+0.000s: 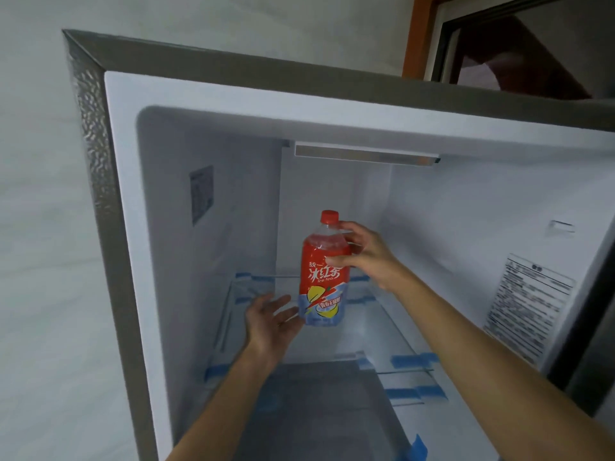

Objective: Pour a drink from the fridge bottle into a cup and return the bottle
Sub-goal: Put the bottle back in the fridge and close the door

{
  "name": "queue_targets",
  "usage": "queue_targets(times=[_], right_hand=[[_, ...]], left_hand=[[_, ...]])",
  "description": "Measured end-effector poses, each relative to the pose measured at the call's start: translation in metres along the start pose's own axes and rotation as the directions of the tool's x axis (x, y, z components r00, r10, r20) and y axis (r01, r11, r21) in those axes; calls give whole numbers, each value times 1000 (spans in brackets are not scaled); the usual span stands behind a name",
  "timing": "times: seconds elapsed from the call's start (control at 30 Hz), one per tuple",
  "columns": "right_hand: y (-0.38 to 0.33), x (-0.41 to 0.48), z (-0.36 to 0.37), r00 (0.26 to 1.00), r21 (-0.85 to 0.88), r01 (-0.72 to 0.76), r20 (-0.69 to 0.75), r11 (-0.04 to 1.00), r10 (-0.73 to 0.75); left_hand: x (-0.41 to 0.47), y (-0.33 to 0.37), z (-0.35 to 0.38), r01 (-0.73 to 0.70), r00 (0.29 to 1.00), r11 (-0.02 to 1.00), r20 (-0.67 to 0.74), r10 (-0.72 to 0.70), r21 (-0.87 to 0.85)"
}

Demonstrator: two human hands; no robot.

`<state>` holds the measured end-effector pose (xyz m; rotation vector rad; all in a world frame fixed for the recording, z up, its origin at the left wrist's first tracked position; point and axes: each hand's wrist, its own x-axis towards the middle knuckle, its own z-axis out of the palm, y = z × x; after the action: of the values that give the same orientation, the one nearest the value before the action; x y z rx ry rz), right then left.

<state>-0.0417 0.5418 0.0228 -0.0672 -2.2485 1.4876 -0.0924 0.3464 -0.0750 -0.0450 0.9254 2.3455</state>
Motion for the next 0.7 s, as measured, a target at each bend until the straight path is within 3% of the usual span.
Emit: queue_targets(times=[0.23,0.7], right_hand=[[32,18,-3,998,45,-9,57,999,6],[62,26,6,998,93,-65,16,994,63]], left_hand=[[23,-3,-4,-14,993,997,-120,23,73],[38,-4,11,-3,996,946,-87,33,326]])
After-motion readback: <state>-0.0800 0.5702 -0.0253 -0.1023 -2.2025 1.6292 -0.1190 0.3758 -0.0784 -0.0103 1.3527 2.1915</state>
